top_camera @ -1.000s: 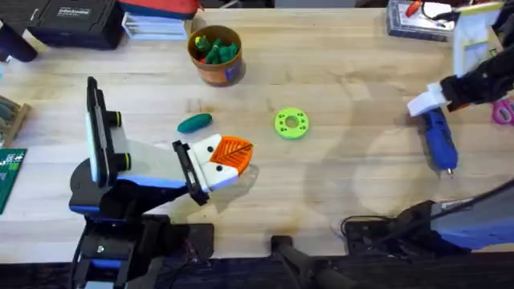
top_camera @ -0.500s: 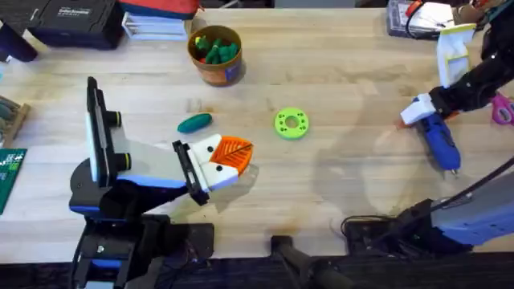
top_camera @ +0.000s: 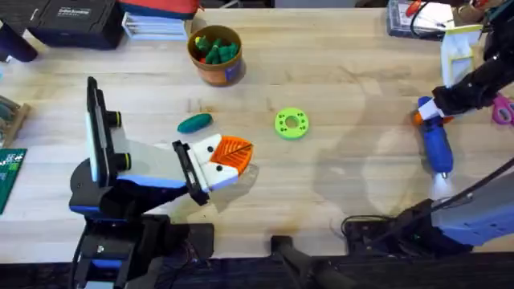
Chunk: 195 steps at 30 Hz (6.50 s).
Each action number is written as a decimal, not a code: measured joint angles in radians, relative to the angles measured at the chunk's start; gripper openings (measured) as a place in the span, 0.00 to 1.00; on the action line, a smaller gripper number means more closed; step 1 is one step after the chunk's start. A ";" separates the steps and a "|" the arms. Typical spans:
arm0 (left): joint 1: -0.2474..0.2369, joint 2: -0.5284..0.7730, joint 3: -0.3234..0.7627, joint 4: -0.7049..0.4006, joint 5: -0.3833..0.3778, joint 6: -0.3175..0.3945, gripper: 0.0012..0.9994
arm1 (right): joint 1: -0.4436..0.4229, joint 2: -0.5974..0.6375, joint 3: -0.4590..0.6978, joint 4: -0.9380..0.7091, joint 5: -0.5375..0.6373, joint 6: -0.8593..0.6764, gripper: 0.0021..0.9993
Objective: Pick up the gripper from the table and insert it into the empty holder that is missing its gripper. Then pick up a screw, insert it into the mounting hole, and use the screwdriver to tighten it. Finally, clean up the table by picking up the vegetable and placing it into the bucket.
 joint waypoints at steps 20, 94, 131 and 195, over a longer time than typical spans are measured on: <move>0.000 0.000 0.000 0.000 0.000 0.000 0.01 | 0.010 -0.561 0.000 -0.008 -0.103 0.319 0.03; 0.000 0.000 0.000 0.000 0.000 0.000 0.01 | 1.438 -0.757 -0.515 1.507 -0.418 0.622 0.03; 0.000 0.000 0.000 0.000 0.000 0.000 0.01 | 1.438 -0.770 -0.515 1.457 -0.418 0.660 0.03; -0.001 0.000 0.000 0.000 0.000 0.000 0.00 | 1.279 -0.844 -0.525 1.309 -0.414 0.520 0.03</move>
